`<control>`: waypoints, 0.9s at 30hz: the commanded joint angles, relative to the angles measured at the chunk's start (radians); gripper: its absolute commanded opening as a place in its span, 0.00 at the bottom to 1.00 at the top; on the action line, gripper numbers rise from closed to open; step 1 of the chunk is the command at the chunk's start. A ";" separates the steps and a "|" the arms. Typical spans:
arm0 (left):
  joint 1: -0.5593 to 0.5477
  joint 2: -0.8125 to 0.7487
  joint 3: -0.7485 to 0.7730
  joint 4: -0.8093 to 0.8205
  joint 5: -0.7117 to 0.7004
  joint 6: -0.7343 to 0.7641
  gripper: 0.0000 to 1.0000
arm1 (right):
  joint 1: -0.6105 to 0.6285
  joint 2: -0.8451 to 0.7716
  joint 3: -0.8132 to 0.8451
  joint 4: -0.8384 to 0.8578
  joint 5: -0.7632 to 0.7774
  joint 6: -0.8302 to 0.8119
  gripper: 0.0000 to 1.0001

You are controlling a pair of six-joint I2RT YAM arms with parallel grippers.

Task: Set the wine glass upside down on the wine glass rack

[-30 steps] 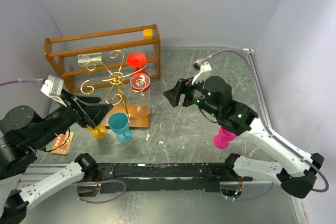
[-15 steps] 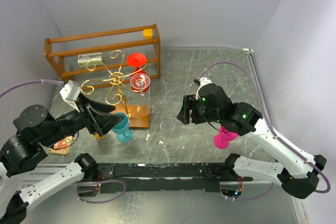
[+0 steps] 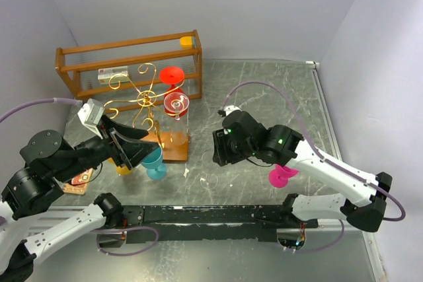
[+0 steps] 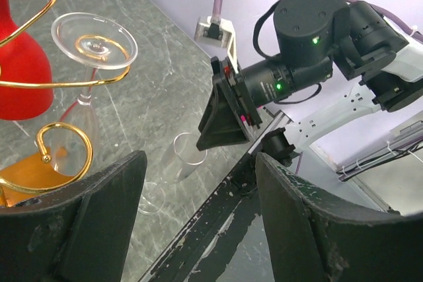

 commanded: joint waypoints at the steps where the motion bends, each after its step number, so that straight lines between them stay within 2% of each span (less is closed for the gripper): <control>1: -0.005 0.020 0.035 0.059 0.019 0.018 0.78 | 0.047 0.031 0.047 -0.056 0.050 -0.027 0.46; 4: -0.004 0.029 0.041 0.065 0.017 0.022 0.79 | 0.064 0.066 0.050 -0.062 0.106 -0.024 0.43; 7: -0.005 0.039 0.051 0.064 0.006 0.029 0.79 | 0.071 0.105 0.067 -0.063 0.172 -0.019 0.36; 12: -0.005 0.048 0.072 0.051 -0.017 0.035 0.79 | 0.081 0.160 0.090 -0.063 0.199 -0.036 0.26; 19: -0.005 0.057 0.110 0.022 -0.020 0.065 0.80 | 0.089 0.186 0.119 -0.076 0.234 -0.071 0.00; 27: -0.005 0.076 0.126 0.047 -0.047 0.013 0.81 | 0.091 0.153 0.184 -0.112 0.358 -0.083 0.00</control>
